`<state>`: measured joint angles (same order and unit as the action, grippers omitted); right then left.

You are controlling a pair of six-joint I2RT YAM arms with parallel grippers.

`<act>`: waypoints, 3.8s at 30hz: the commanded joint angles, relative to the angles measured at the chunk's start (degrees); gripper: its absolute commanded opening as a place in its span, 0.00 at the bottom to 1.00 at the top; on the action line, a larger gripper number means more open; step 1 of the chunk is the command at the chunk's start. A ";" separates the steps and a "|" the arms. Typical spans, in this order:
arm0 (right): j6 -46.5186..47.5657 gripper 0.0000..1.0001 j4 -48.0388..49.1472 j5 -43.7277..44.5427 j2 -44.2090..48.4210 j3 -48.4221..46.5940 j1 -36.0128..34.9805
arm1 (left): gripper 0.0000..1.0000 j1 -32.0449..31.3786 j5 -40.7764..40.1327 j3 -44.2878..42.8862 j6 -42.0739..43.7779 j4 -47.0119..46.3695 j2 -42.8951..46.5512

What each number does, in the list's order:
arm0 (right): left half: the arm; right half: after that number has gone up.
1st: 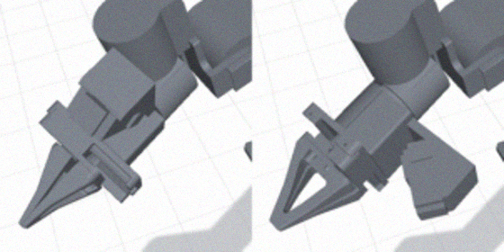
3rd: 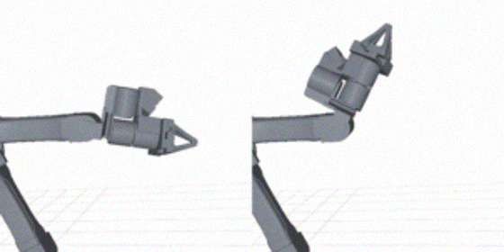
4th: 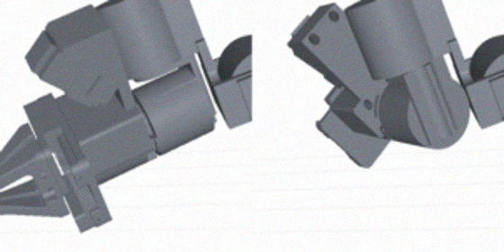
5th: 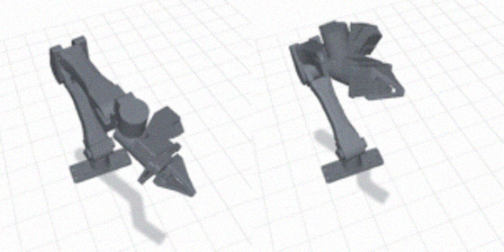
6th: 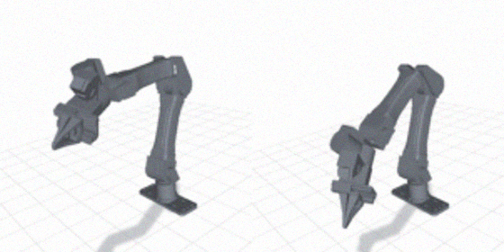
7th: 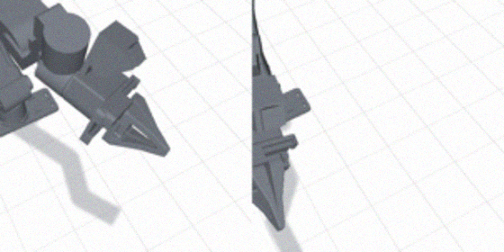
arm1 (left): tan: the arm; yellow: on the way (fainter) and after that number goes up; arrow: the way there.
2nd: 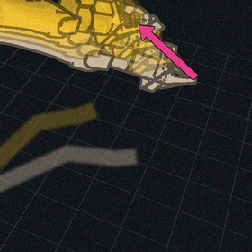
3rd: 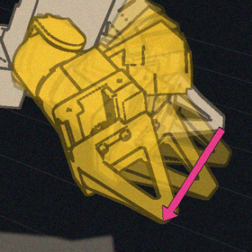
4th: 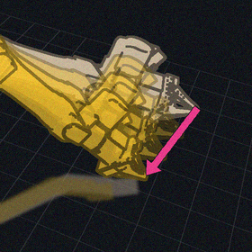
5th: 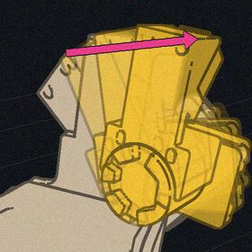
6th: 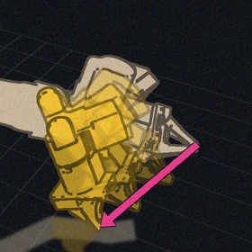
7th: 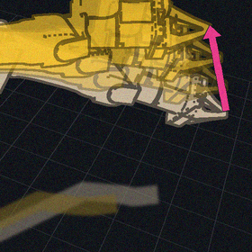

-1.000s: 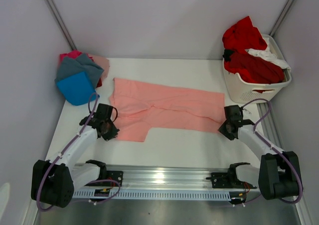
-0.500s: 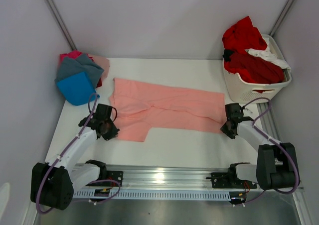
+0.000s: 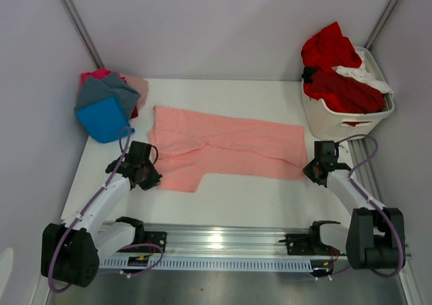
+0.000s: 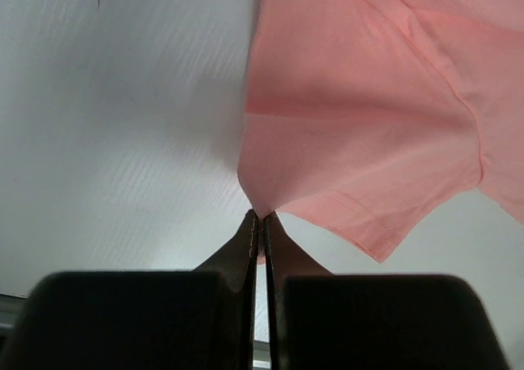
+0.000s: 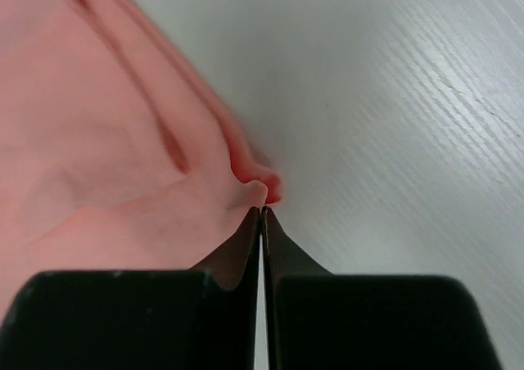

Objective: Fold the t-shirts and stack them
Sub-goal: Grap the side of the flattened tshirt closest away from the robot with both arms, then fold the other side of the tshirt into a rectangle

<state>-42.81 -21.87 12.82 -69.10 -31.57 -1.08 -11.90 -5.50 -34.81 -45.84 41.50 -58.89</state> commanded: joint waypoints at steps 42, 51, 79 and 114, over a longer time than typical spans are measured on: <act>35.50 0.00 3.30 28.03 -16.58 -35.05 -20.18 | 0.01 3.90 -5.75 -29.96 14.11 -13.80 -17.21; 51.23 0.00 16.66 30.77 -18.96 -32.24 -22.38 | 0.00 3.90 -3.73 -35.24 18.50 -21.98 -25.82; 80.51 0.00 38.29 37.71 -42.43 -41.64 -20.80 | 0.01 6.28 -11.11 -58.09 21.15 -16.01 -52.20; 68.72 0.68 22.66 37.80 -47.87 -49.90 -30.37 | 0.99 4.69 -6.91 -46.15 11.13 -11.71 -42.27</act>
<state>30.11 5.76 51.59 -118.74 -78.67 -29.30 -6.20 -16.08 -81.71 -31.27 29.71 -104.44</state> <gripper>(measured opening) 0.689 0.993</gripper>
